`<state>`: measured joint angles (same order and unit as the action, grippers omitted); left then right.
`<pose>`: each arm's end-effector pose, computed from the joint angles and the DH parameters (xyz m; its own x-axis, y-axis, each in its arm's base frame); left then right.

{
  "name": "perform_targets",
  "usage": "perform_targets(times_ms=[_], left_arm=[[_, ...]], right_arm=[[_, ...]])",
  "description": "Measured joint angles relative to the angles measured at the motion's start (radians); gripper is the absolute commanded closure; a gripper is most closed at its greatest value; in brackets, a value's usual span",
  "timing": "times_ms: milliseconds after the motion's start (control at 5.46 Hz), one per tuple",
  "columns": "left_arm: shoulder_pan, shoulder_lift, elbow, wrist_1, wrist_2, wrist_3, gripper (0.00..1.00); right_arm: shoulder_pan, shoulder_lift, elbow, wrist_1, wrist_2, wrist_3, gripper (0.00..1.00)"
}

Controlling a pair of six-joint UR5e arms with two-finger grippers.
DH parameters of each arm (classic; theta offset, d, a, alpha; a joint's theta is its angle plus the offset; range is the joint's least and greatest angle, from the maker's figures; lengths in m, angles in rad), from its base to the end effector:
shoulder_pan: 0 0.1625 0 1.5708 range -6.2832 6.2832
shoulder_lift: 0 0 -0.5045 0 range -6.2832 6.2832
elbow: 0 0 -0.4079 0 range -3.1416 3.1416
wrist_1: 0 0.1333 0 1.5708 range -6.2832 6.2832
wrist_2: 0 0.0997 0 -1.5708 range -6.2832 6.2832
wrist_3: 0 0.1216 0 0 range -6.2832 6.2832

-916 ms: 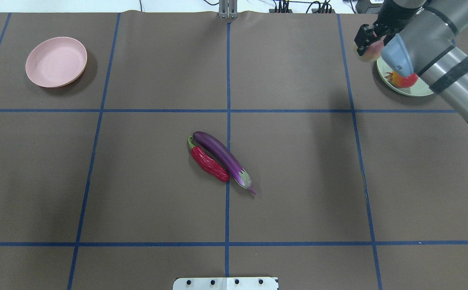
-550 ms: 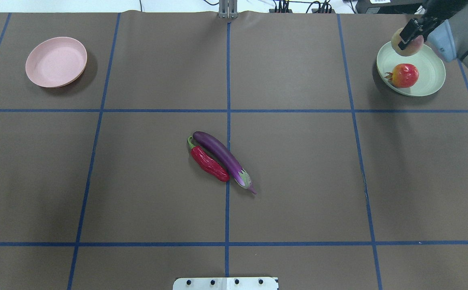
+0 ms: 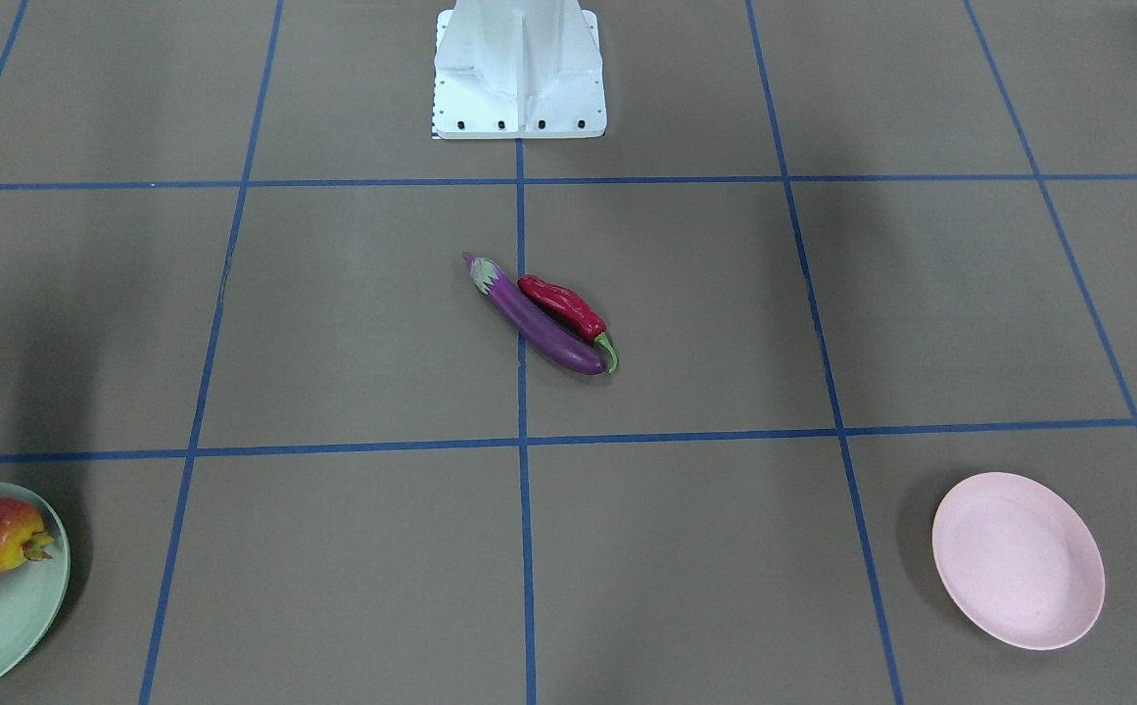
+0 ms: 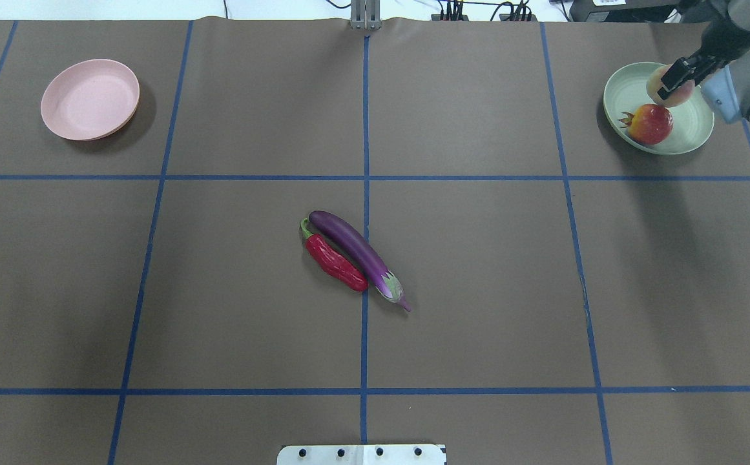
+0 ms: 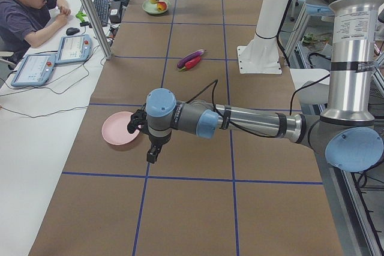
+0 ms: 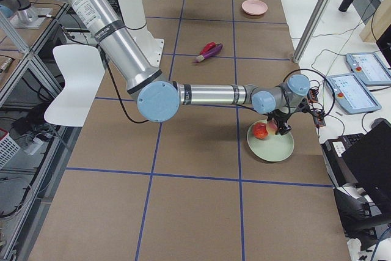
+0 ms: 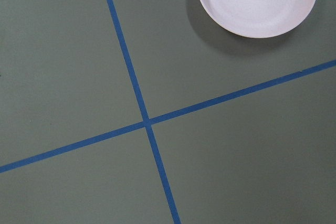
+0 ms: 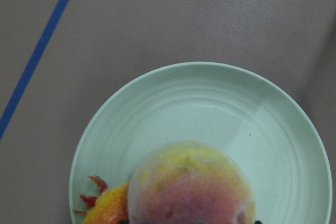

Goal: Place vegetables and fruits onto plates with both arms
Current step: 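Carry the peach to the pale green plate and release it beside the pomegranate, then reach the left gripper toward the red chili pepper while the right hovers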

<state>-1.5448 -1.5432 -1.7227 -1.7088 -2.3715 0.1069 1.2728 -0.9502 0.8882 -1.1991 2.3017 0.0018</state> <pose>-0.0328 -0.5101 0.6721 0.6845 0.3060 -0.6617 -0.0987 0.9382 0.3318 -0.1918 -0.8021 0.6540 0.6525 -0.4115 0.6363 0.2785 0.9112 0.3036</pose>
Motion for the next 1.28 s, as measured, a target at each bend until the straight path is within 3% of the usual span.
perform_targets(times_ms=[366, 733, 916, 1283], left_arm=[[0.0, -0.001, 0.0, 0.0, 0.0, -0.002, 0.0], [0.008, -0.008, -0.012, -0.008, -0.001, -0.049, 0.0], [0.051, -0.027, -0.031, -0.044, -0.001, -0.178, 0.0], [0.242, -0.141, -0.072, -0.117, 0.007, -0.576, 0.0]], right_arm=[[-0.008, 0.007, 0.053, 0.0, -0.014, 0.107, 0.01], [-0.062, 0.004, 0.194, -0.009, -0.014, 0.35, 0.01], [-0.089, -0.003, 0.258, -0.009, -0.013, 0.442, 0.01], [-0.11, -0.037, 0.347, -0.008, -0.011, 0.512, 0.01]])
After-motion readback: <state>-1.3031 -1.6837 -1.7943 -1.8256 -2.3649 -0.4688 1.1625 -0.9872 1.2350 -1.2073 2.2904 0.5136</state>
